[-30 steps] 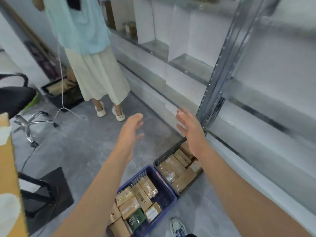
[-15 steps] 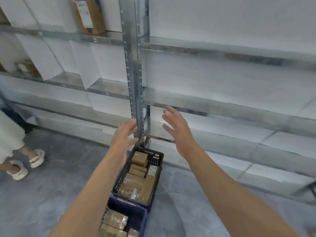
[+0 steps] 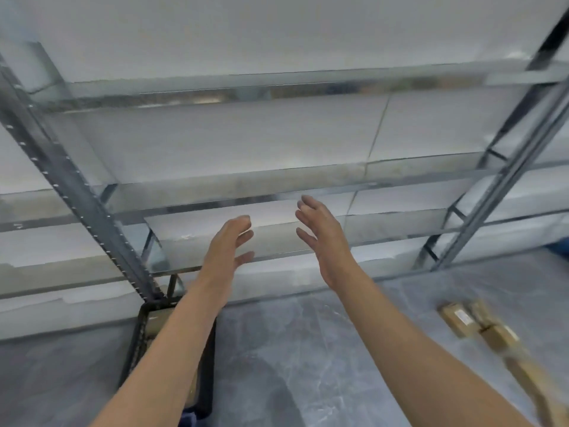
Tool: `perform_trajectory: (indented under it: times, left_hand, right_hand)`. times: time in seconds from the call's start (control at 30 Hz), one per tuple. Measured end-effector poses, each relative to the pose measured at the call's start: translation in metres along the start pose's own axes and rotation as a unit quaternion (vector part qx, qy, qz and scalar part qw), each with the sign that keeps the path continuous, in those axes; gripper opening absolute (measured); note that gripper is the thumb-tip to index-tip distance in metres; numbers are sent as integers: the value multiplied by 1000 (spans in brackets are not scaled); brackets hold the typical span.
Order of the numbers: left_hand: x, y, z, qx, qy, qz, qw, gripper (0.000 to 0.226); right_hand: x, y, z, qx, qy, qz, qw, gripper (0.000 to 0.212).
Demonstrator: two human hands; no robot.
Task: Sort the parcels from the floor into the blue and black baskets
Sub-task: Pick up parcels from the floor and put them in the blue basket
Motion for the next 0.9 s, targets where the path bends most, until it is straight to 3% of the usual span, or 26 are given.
perform_trajectory:
  times: [0.43, 0.7, 0.8, 0.9]
  left_hand:
    - [-4, 297, -57, -56, -69, -203, 975, 26]
    - [2, 426, -96, -86, -102, -335, 933, 32]
    - [0, 469, -109, -103, -112, -374, 915, 22]
    - [-9, 512, -125, -112, -134, -403, 898, 19]
  right_hand:
    - [76, -275, -9, -31, -3, 220, 975, 40]
    - [129, -375, -1, -52, 0, 344, 938, 41]
    - [140, -408, 7, -58, 6, 383, 922, 32]
    - [143, -441, 13, -57, 9, 418, 906, 43]
Point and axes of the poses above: each hand's wrist, its own x-axis away from the middle knuckle, its own y-axis out of the palm, z = x × y, the point moved 5 cm from there along -x, towards the middle knuckle, and after that the axes turned 4 degrees about -z, right-handed, at the moved point
